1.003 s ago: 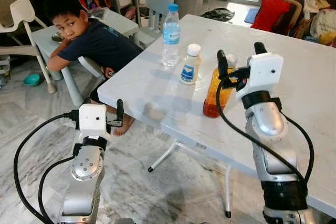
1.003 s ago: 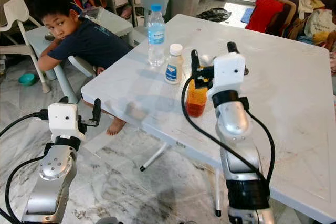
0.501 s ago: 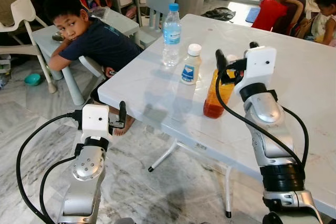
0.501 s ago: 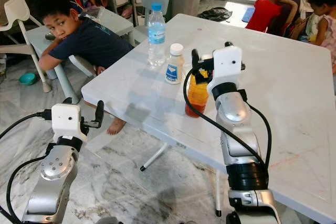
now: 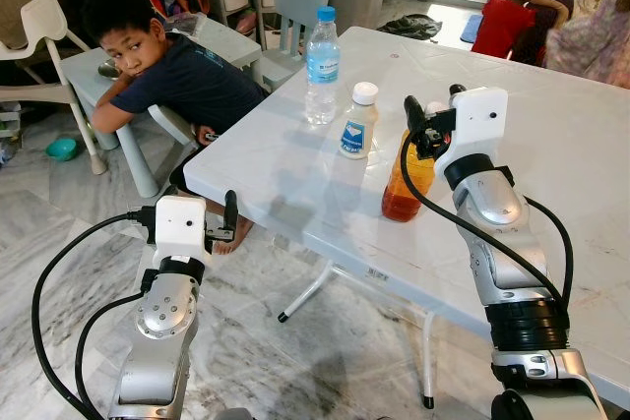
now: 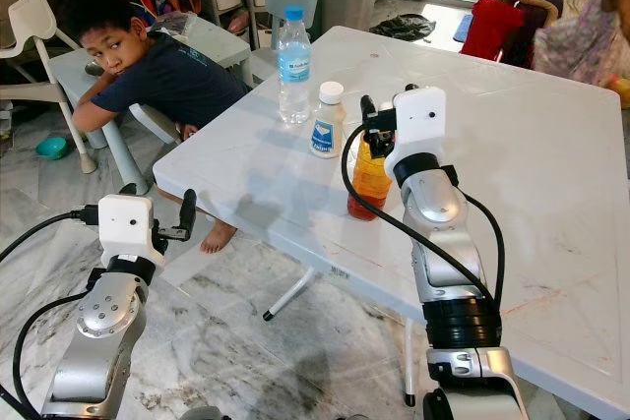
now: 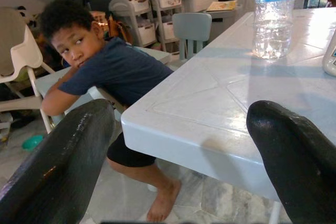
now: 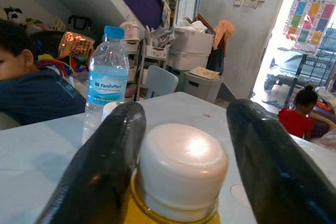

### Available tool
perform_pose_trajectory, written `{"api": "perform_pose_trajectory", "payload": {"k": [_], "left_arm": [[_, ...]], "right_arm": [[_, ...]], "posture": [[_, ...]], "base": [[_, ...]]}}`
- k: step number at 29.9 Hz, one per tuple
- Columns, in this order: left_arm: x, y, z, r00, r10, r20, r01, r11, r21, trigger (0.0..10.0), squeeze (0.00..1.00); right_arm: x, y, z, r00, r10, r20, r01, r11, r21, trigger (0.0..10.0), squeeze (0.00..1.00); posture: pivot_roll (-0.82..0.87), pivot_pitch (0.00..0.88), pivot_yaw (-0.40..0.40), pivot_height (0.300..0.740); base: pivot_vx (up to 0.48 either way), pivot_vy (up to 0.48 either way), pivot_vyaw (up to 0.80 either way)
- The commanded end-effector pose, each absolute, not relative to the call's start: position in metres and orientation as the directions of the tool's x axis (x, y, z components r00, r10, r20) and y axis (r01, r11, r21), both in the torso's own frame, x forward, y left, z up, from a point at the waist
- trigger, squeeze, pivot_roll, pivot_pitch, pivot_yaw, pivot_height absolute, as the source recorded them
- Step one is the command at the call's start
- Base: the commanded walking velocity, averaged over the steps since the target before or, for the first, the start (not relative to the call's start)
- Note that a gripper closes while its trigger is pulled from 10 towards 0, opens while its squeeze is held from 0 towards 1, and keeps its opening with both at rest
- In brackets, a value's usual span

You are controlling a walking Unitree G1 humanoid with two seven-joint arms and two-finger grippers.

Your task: Restocking fridge

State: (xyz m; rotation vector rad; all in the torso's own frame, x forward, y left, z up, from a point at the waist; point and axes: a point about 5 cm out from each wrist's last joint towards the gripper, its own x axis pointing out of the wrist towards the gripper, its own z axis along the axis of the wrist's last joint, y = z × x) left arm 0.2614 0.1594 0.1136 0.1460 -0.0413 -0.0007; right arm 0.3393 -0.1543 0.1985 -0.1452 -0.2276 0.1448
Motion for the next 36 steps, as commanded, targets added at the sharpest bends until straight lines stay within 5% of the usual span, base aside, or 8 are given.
{"api": "perform_pose_trajectory", "payload": {"k": [1,13,22,23,24,36], "left_arm": [[0.263,0.158,0.117,0.999,-0.008,0.049,0.000,0.987,0.158,10.0,0.00],[0.266,0.156,0.112,1.000,0.006,0.018,-0.008,0.988,0.155,10.0,0.00],[0.268,0.156,0.107,1.000,0.015,-0.003,-0.014,0.991,0.134,10.0,0.00],[0.267,0.156,0.106,1.000,0.019,-0.007,-0.018,0.991,0.129,10.0,0.00],[0.267,0.156,0.106,1.000,0.019,-0.007,-0.018,0.991,0.129,10.0,0.00],[0.268,0.164,0.106,0.997,0.083,0.006,-0.083,0.989,0.122,10.0,0.00]], "right_arm": [[0.343,-0.155,0.200,0.966,0.162,0.200,-0.135,0.981,-0.142,0.0,0.00],[0.346,-0.155,0.199,0.972,0.174,0.158,-0.166,0.984,-0.059,0.0,0.00],[0.324,-0.120,0.213,0.885,0.394,0.250,-0.387,0.919,-0.079,0.0,0.00],[0.320,-0.115,0.218,0.868,0.410,0.281,-0.401,0.912,-0.089,3.0,0.00],[0.320,-0.115,0.218,0.868,0.410,0.281,-0.401,0.912,-0.089,9.8,0.00],[0.302,-0.125,0.207,0.901,0.235,0.364,-0.232,0.971,-0.051,10.0,0.00]], "posture": [[0.08,0.004,0.001,0.740],[0.07,0.000,0.004,0.740],[0.08,0.000,-0.014,0.740],[0.08,0.000,-0.023,0.740],[0.08,0.000,-0.023,0.740],[0.07,0.000,-0.014,0.740]], "base": [[0.000,0.000,0.00],[0.000,0.000,0.00],[0.000,0.000,0.00],[0.000,0.000,0.00],[0.000,0.000,0.00],[0.000,0.277,0.00]]}}
